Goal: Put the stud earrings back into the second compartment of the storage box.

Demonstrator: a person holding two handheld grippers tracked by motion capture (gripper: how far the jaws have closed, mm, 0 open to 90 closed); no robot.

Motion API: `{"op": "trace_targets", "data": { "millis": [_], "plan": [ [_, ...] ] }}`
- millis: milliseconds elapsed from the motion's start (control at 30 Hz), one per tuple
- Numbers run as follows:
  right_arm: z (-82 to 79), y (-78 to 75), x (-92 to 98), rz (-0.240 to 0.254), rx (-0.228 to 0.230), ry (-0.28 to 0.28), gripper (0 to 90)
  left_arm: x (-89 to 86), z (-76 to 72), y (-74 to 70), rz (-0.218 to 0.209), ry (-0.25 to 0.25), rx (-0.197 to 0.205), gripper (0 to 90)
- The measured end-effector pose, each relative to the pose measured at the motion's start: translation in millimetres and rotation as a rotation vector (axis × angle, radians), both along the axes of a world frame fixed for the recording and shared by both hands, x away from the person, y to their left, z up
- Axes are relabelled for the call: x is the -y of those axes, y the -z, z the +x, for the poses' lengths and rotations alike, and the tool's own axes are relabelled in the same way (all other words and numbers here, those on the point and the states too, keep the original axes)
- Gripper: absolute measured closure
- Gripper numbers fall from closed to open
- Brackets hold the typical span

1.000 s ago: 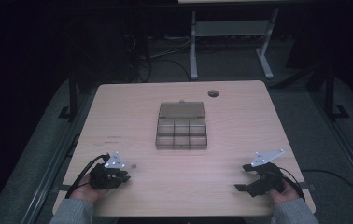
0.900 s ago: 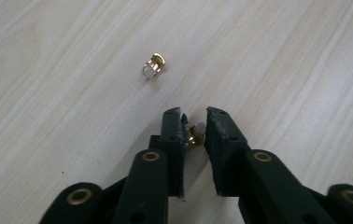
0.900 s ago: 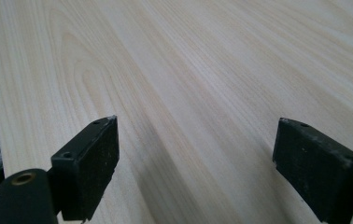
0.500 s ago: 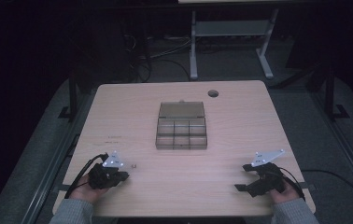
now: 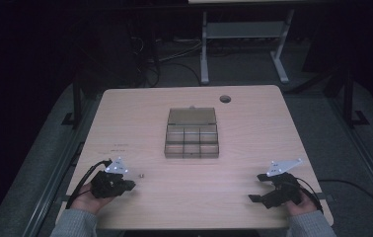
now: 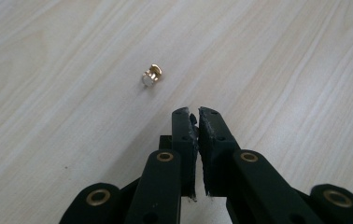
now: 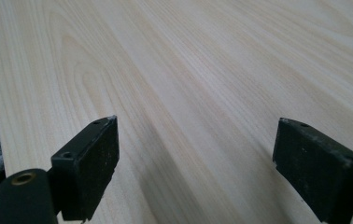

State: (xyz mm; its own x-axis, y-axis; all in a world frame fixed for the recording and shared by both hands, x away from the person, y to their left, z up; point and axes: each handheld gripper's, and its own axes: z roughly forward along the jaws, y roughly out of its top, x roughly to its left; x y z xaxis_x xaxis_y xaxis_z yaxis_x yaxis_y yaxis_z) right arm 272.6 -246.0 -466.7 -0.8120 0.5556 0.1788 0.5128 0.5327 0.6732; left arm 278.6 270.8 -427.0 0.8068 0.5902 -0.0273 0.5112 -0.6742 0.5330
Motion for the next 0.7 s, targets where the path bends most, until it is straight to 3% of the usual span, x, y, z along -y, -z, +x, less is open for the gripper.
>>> {"op": "trace_targets", "data": {
  "millis": [100,300,700],
  "plan": [
    [-0.3,0.0,0.1,0.005,-0.001,-0.001,14.5,3.2,4.8,-7.1,-0.015,-0.005,-0.005,85.2],
    [-0.1,-0.2,0.7,0.006,-0.002,-0.006,14.5,16.6,19.5,-21.3,-0.004,0.012,-0.026,85.2],
    [0.0,0.2,0.9,0.014,0.001,-0.006,14.5,49.8,53.2,-39.0,-0.025,0.014,-0.043,85.2]
  ]
}}
